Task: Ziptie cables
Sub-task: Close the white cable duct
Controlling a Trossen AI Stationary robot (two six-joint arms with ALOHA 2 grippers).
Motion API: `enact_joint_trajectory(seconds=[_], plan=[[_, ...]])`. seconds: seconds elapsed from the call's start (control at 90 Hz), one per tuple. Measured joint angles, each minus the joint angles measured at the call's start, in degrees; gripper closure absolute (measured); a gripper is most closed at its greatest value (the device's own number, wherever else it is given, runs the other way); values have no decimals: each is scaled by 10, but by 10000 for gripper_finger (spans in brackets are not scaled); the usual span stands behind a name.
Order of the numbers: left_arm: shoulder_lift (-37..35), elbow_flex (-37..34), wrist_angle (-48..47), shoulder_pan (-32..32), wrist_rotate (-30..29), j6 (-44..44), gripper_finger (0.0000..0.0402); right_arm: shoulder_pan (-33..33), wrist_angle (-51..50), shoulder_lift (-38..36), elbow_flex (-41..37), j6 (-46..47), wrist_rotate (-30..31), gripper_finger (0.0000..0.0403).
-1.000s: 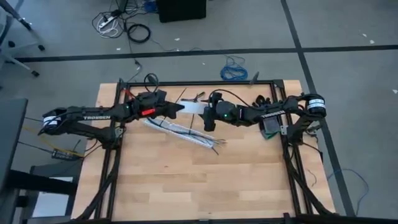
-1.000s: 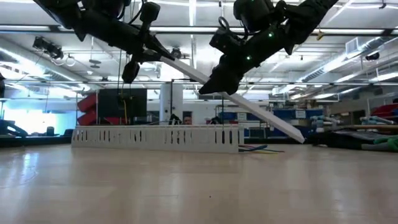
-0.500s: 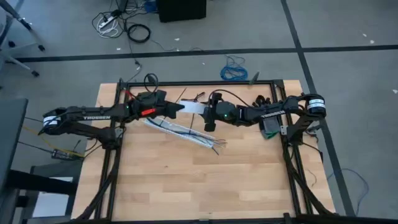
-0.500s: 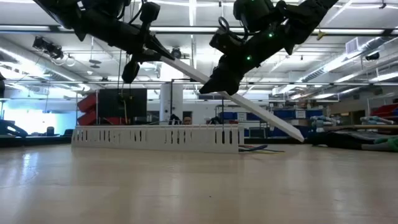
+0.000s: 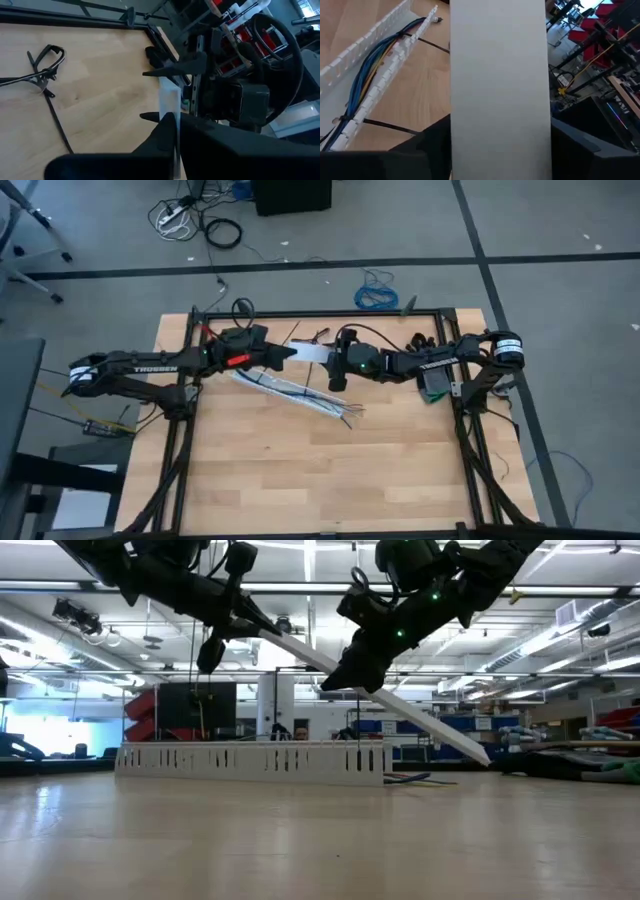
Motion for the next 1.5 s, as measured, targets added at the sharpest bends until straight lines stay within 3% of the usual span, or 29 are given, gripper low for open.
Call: enact_joint_trajectory(seconds=[0.067,1.056,1.5], plan=[[0,0,0,0,1,0,401,0,0,0,0,0,0,187],[0,0,2,1,23,29,395,1,-14,0,0,19,-3,186],[-21,0,-14,48,131,121,324,3,-19,0,0,21,0,186]])
